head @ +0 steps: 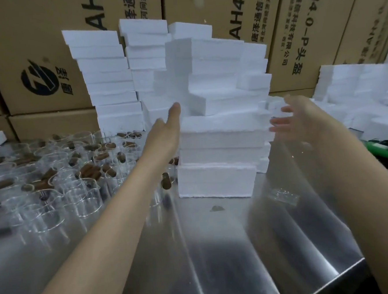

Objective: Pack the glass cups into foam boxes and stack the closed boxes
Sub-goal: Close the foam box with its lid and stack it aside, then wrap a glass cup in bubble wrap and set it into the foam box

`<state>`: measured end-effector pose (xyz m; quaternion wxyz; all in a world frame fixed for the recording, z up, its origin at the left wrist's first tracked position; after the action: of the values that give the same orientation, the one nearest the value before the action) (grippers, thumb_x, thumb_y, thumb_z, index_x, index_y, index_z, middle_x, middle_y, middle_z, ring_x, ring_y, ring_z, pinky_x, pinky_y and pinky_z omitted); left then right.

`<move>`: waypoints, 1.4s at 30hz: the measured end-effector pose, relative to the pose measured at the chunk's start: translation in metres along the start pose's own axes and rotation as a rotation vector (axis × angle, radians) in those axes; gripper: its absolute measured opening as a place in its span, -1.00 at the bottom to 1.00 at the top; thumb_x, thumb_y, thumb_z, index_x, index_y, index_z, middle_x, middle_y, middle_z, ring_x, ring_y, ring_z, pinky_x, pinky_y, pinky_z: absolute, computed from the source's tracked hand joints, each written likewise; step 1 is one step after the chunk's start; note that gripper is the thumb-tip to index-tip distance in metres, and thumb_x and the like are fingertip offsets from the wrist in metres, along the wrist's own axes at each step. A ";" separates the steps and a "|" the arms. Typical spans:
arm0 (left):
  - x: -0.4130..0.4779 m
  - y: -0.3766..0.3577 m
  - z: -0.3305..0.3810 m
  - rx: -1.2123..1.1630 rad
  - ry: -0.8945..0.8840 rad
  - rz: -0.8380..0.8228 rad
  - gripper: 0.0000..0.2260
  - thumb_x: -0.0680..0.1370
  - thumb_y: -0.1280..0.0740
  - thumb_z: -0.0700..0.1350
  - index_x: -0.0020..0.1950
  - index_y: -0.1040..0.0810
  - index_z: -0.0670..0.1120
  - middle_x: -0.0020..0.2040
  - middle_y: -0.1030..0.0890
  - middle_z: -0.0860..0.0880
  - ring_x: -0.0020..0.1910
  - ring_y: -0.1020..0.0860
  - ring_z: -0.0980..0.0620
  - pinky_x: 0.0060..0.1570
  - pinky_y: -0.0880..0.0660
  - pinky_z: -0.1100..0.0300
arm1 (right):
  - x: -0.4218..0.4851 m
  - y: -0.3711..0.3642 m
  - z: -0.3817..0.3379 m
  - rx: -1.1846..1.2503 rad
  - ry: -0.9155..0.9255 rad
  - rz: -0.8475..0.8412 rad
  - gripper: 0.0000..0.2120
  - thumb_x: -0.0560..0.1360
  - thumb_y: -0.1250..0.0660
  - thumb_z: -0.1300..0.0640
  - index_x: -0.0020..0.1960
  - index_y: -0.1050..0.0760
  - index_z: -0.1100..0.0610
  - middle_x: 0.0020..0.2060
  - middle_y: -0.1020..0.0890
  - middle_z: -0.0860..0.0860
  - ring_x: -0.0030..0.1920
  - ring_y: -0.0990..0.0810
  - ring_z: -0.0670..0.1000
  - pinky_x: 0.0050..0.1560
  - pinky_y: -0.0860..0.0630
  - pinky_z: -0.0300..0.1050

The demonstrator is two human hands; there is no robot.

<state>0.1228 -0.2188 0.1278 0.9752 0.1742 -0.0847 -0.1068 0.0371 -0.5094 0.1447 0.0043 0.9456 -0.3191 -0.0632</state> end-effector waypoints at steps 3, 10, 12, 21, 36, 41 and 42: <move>0.018 0.005 0.039 0.059 -0.087 0.074 -0.40 0.60 0.07 0.29 0.28 -0.47 -0.12 0.23 -0.50 -0.11 0.04 -0.51 -0.01 -0.06 -0.36 0.15 | 0.019 0.012 -0.030 -0.029 0.105 0.170 -0.78 0.61 -0.12 0.00 0.19 -0.33 0.09 0.06 -0.49 0.10 0.10 -0.51 0.12 -0.02 -0.54 -0.09; 0.050 -0.041 0.080 0.281 -0.010 -0.175 -0.29 0.60 0.11 0.32 0.53 -0.21 -0.19 0.49 -0.32 -0.14 0.41 -0.37 -0.11 0.31 -0.25 0.09 | 0.057 -0.032 -0.031 -0.325 0.033 0.069 -0.43 0.57 -0.14 -0.23 0.47 -0.25 0.05 0.32 -0.38 0.10 0.31 -0.39 0.14 0.27 -0.37 -0.01; 0.055 -0.049 0.077 0.318 0.034 -0.266 -0.30 0.62 0.12 0.30 0.55 -0.17 -0.19 0.54 -0.21 -0.17 0.51 -0.20 -0.12 0.44 -0.12 0.06 | 0.064 -0.036 -0.024 -0.305 0.023 0.048 -0.68 0.56 -0.16 -0.20 0.11 -0.46 0.01 0.07 -0.52 0.03 -0.02 -0.56 0.04 -0.17 -0.54 -0.23; 0.080 -0.069 0.075 0.267 -0.076 -0.308 -0.52 0.62 0.07 0.28 0.24 -0.45 0.01 0.10 -0.50 0.02 0.04 -0.52 0.06 0.11 -0.42 0.25 | 0.066 -0.028 -0.050 -0.114 0.187 0.069 -0.59 0.55 -0.24 -0.08 0.33 -0.41 0.09 0.26 -0.51 0.07 0.25 -0.53 0.14 0.29 -0.46 0.09; -0.054 0.103 0.069 0.192 -0.440 0.358 -0.37 0.60 0.00 0.29 0.40 -0.36 -0.19 -0.06 -0.48 0.14 -0.18 -0.44 0.40 -0.27 -0.30 0.56 | -0.132 -0.139 -0.098 0.017 0.694 -0.047 -0.76 0.60 -0.10 -0.01 0.19 -0.30 0.09 0.00 -0.43 -0.12 -0.01 -0.40 -0.14 -0.09 -0.32 -0.20; -0.117 0.197 -0.047 -0.056 -0.284 0.626 -0.41 0.50 0.08 0.34 -0.20 -0.49 -0.09 -0.32 -0.56 0.01 -0.33 -0.52 0.08 -0.28 -0.40 0.15 | -0.194 -0.235 -0.022 -0.045 0.758 -0.153 -0.57 0.62 -0.09 -0.09 0.42 -0.18 0.05 0.17 -0.42 -0.04 0.16 -0.43 -0.01 0.00 -0.35 -0.14; -0.126 0.207 -0.072 -0.072 -0.240 0.685 -0.39 0.49 0.12 0.36 -0.18 -0.51 -0.07 -0.30 -0.58 -0.05 -0.29 -0.56 0.01 -0.24 -0.46 0.10 | -0.203 -0.249 -0.006 -0.086 0.793 -0.167 -0.53 0.62 -0.09 -0.10 0.47 -0.16 0.05 0.22 -0.44 0.00 0.20 -0.45 0.02 0.03 -0.38 -0.13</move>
<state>0.0528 0.0244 0.1197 0.9430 0.0876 -0.2483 0.2034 0.0278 -0.1891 0.1627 0.1616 0.9183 -0.2117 0.2930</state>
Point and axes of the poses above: each hand's wrist, its own x-axis towards the middle knuckle, its own y-axis out of the back of the hand, z = x × y, the point moved 6 cm from there along x, towards the middle knuckle
